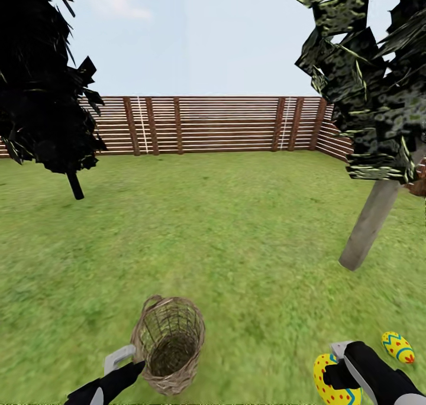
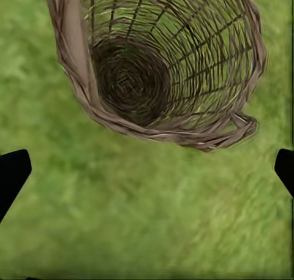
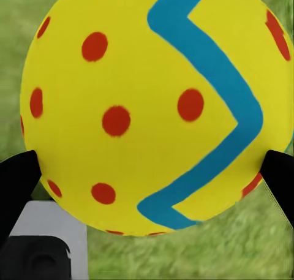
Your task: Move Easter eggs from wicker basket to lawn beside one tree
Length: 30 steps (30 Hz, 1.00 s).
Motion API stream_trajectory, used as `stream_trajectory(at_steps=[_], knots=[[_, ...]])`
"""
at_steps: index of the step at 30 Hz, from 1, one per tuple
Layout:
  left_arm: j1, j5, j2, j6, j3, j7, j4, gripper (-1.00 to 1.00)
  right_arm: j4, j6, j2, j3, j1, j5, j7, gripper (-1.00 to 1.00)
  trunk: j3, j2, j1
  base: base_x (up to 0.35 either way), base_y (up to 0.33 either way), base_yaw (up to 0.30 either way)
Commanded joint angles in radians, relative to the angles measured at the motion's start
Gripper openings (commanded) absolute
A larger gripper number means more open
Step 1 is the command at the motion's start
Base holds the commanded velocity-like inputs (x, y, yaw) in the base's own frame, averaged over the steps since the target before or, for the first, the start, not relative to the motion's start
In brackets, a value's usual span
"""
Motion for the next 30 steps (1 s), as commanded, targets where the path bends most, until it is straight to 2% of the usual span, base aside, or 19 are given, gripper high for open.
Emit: stream_trajectory(at_steps=[1,14,24,30], knots=[[0.000,0.007,-0.001,0.009,0.005,-0.004,-0.002,1.00,-0.001,0.003,-0.002,0.007,-0.001,-0.010,-0.002,-1.00,0.002,0.006,-0.004,-0.082,-0.349,0.000],[0.000,0.007,-0.001,0.009,0.005,-0.006,-0.002,1.00,-0.001,0.003,-0.002,0.007,-0.001,-0.010,-0.003,-1.00,0.005,0.013,-0.008,-0.082,-0.349,0.000],[0.000,0.007,-0.002,0.010,0.005,-0.001,-0.002,1.00,-0.001,0.003,-0.002,0.007,-0.001,-0.010,-0.003,-1.00,0.037,0.083,-0.046,-0.024,-0.347,0.000],[0.001,0.012,-0.001,0.008,0.007,-0.005,-0.009,1.00,-0.001,0.003,-0.002,0.009,-0.001,-0.010,-0.003,-1.00,0.037,0.083,-0.046,0.064,-0.200,0.000]])
